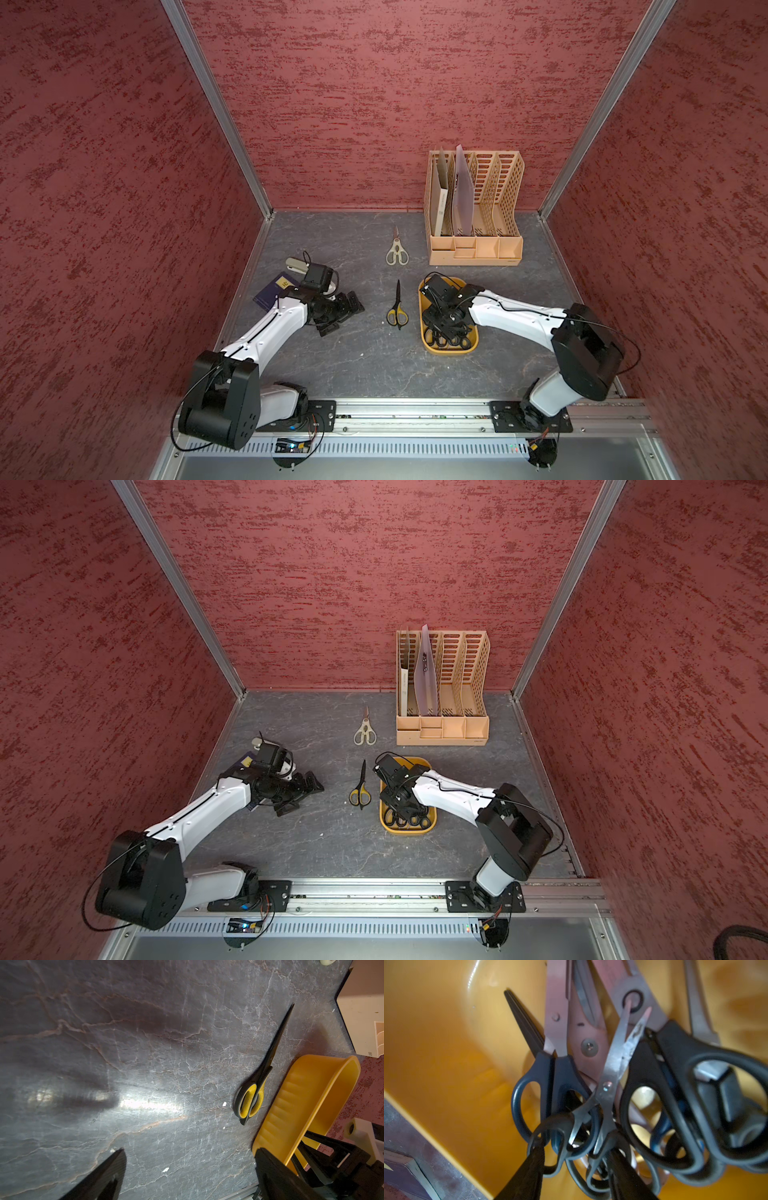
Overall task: Take the scissors out of the storage box
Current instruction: Pick up the scissors from the storage box.
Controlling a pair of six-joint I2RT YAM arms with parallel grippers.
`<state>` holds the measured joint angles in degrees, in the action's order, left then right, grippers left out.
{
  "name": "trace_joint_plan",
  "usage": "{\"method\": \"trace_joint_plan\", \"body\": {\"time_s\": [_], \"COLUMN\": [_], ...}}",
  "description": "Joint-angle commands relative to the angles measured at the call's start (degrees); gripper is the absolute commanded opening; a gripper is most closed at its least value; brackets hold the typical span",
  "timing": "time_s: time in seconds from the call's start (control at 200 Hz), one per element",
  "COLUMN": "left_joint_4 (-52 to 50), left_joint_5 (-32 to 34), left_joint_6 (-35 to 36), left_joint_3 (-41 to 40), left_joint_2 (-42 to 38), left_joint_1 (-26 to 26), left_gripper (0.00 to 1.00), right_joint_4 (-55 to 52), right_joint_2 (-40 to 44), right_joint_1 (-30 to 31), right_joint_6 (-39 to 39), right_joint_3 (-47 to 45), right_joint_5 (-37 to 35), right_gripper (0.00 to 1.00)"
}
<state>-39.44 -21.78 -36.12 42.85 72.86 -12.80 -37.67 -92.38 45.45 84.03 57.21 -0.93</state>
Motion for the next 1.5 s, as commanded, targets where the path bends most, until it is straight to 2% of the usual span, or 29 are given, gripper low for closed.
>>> {"method": "trace_joint_plan", "body": {"time_s": [0.0,0.22,0.451,0.701,0.977,1.237,1.493], "left_joint_4": [-0.3,-0.6,-0.5,-0.3,-0.2,0.6,3.0], "left_joint_5": [0.8,0.8,0.8,0.6,0.5,-0.7,-4.4], "left_joint_6": [0.9,0.9,1.0,0.8,1.0,1.1,0.0], "left_joint_3": [1.0,1.2,1.1,1.0,1.0,0.5,-0.1], "left_joint_2": [0.5,0.4,0.4,0.2,0.2,0.4,1.8], "left_joint_1": [0.4,0.4,0.5,0.5,0.5,1.7,4.9], "left_gripper": [1.00,1.00,1.00,1.00,1.00,1.00,1.00], "right_joint_4": [1.3,1.2,0.6,-2.3,-0.8,-1.2,-2.5], "right_joint_2": [-1.3,-1.3,0.3,2.6,1.8,3.1,8.6], "right_joint_1": [0.3,0.3,0.4,0.4,0.3,0.3,0.3], "right_joint_6": [1.4,2.0,1.5,-0.9,-2.0,-4.1,-11.9], "right_joint_3": [0.4,-1.2,-1.6,-0.4,-0.5,-0.6,0.0], "right_joint_5": [-3.0,-3.6,-4.3,-5.3,-4.2,-3.9,-3.5], "right_gripper": [0.53,0.50,0.35,0.28,0.17,0.16,0.14]}}
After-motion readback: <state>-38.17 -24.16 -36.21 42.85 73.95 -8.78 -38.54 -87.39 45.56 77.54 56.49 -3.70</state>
